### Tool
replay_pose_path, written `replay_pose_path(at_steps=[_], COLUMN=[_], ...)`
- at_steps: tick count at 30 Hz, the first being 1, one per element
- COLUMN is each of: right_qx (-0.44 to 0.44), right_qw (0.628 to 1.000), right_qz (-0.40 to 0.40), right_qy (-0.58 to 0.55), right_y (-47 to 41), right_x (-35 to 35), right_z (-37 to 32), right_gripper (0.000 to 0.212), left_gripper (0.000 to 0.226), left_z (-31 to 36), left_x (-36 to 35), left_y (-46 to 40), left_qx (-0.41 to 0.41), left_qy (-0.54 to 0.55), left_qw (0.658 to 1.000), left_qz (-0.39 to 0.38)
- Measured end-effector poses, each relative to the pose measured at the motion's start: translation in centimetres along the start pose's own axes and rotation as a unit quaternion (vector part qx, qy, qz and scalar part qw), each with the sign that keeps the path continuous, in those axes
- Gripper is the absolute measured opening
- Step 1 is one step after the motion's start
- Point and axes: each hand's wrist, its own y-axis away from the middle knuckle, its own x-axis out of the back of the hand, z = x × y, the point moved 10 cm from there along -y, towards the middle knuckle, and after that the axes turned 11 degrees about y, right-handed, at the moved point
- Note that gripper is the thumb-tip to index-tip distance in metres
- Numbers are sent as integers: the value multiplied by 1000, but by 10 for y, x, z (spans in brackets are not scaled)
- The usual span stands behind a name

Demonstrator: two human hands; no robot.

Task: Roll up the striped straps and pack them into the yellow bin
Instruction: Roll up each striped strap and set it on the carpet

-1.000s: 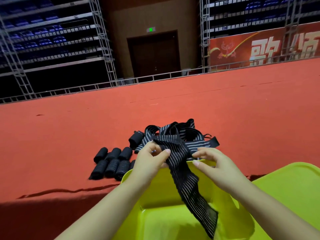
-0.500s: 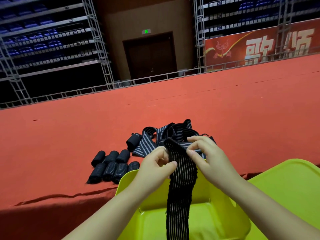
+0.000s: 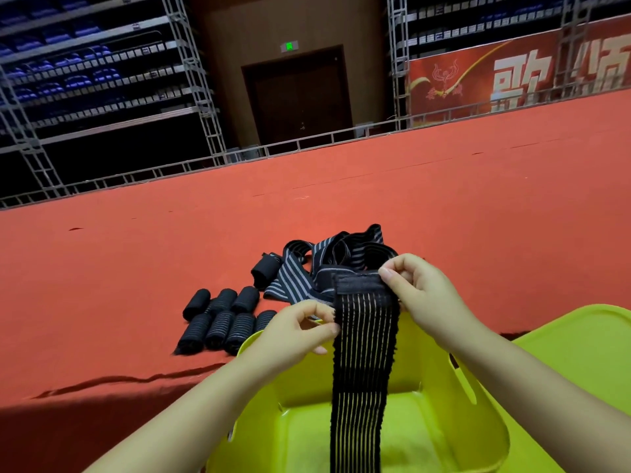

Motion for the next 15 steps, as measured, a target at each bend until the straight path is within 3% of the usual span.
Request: replay_pose_path(at_steps=[6, 15], right_qx=[-14, -61], right_qw=[999, 990], right_qz=[-46, -112], right_qy=[-9, -65], right_y=[-14, -53], right_x=[-12, -44], right_z=[25, 57], right_gripper=[15, 19], left_gripper=[12, 10], left_z=[-36, -98], left_x=[71, 194], left_y=[-38, -152], left_qx=[75, 140], left_qy=[-35, -172], left_qw=[992, 939], left_qz=[95, 263])
